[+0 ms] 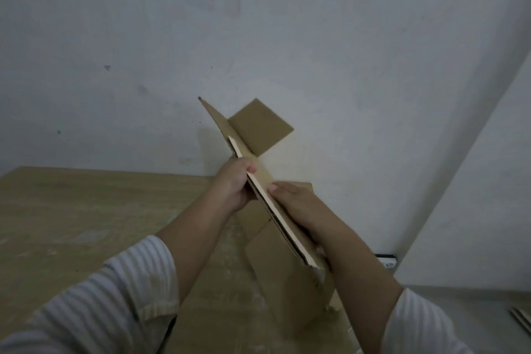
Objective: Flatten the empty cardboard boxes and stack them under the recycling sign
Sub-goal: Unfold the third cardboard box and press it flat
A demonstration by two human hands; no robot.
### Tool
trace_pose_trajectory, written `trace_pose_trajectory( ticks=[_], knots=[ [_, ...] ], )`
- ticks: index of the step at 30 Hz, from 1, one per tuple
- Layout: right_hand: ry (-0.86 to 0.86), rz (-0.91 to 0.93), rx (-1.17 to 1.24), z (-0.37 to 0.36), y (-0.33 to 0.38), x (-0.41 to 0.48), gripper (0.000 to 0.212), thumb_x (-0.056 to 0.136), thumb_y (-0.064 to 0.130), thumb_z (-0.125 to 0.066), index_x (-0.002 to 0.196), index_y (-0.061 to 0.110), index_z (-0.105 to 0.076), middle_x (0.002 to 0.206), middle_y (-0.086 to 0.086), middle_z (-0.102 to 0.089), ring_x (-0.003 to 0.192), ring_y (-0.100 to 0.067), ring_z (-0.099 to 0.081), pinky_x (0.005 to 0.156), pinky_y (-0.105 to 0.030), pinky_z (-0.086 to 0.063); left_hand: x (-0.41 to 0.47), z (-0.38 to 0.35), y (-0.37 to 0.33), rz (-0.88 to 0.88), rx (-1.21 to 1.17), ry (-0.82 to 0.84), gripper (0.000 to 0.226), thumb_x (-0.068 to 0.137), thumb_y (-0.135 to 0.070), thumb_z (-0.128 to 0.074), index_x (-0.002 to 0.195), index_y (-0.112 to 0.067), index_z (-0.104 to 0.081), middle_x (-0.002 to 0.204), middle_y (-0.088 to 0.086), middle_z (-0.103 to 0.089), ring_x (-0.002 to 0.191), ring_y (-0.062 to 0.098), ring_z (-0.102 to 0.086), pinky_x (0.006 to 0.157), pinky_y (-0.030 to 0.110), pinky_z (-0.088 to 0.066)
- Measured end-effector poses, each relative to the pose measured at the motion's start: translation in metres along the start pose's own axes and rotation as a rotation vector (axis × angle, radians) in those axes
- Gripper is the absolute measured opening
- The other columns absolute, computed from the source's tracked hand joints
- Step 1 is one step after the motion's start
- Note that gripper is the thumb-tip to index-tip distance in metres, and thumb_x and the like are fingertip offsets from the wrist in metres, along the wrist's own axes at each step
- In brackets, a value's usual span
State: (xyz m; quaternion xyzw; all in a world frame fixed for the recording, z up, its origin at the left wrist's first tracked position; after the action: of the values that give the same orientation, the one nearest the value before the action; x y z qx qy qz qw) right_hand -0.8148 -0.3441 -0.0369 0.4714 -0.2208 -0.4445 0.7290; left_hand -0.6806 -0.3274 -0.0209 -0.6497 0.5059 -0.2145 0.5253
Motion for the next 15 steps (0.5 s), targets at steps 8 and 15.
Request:
trace_pose_trajectory(
  ticks=[8,15],
  knots=[
    [-0.046,0.029,-0.205,-0.099,0.072,-0.019,0.048,0.097,0.044,-0.039,0.135,0.016,-0.047,0.143,-0.011,-0.046,0.129,-0.028,-0.044,0.102,-0.035,-0.033,-0.011,0.114,-0.033,0.003,-0.015,-0.01,0.017,0.088,0.0,-0.037,0.096,-0.01,-0.048,0.081,0.011,-0.048,0.072,0.025,-0.051,0.063,0.034,-0.047],
    [0.007,0.026,-0.206,-0.298,0.059,0.004,0.05,0.098,0.044,-0.031,0.138,0.016,-0.041,0.135,-0.01,-0.048,0.123,-0.026,-0.044,0.103,-0.038,-0.033,-0.004,0.29,-0.025,0.128,0.142,-0.106,0.019,0.089,0.002,-0.038,0.086,-0.014,-0.048,0.084,0.016,-0.048,0.073,0.028,-0.05,0.063,0.035,-0.045]
  ],
)
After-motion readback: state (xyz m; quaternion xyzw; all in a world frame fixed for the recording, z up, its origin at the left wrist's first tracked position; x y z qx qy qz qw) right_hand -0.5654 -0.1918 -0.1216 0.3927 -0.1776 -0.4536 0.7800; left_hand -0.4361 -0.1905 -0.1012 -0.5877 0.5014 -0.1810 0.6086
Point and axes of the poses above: each hand's wrist, its own x-axis towards the middle knuckle, its own z-axis out of the back of the hand, y = z × x, the point moved 3 cm from there along x, towards the middle knuckle
